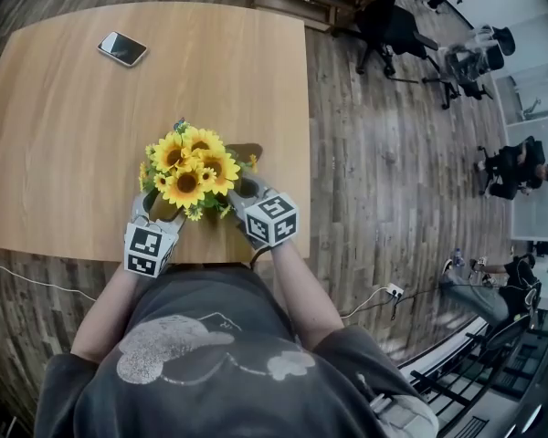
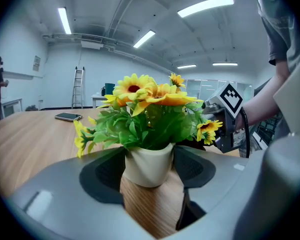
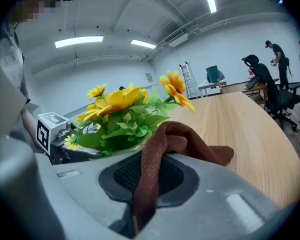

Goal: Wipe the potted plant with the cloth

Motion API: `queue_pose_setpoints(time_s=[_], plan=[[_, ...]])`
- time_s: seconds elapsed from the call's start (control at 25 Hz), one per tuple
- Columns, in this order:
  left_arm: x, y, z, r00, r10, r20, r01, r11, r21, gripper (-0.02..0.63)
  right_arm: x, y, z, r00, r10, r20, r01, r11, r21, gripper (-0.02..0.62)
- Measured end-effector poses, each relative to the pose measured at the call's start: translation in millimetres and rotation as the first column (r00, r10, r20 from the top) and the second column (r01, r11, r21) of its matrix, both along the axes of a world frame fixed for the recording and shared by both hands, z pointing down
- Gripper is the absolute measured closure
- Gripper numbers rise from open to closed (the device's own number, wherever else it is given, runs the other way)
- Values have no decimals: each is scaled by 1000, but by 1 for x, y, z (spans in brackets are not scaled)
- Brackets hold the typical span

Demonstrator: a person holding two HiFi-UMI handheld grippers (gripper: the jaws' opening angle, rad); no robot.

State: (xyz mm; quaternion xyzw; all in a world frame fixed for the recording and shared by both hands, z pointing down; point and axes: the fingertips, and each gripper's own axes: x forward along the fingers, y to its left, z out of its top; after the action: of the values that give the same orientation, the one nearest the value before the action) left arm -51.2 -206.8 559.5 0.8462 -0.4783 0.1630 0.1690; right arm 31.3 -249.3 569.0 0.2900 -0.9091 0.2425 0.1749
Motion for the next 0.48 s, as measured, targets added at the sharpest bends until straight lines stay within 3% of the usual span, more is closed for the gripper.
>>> queue_pose_setpoints(time_s=[0.16, 0.48], plan=[[-2, 0, -8, 1000, 5, -26, -4, 1000, 9, 276, -3, 20, -1, 999, -36, -2, 36, 999, -1, 549], [0, 9, -1, 992, 125, -13, -125, 992, 13, 320, -21, 65, -4, 993, -114, 4, 114, 993, -6, 549]])
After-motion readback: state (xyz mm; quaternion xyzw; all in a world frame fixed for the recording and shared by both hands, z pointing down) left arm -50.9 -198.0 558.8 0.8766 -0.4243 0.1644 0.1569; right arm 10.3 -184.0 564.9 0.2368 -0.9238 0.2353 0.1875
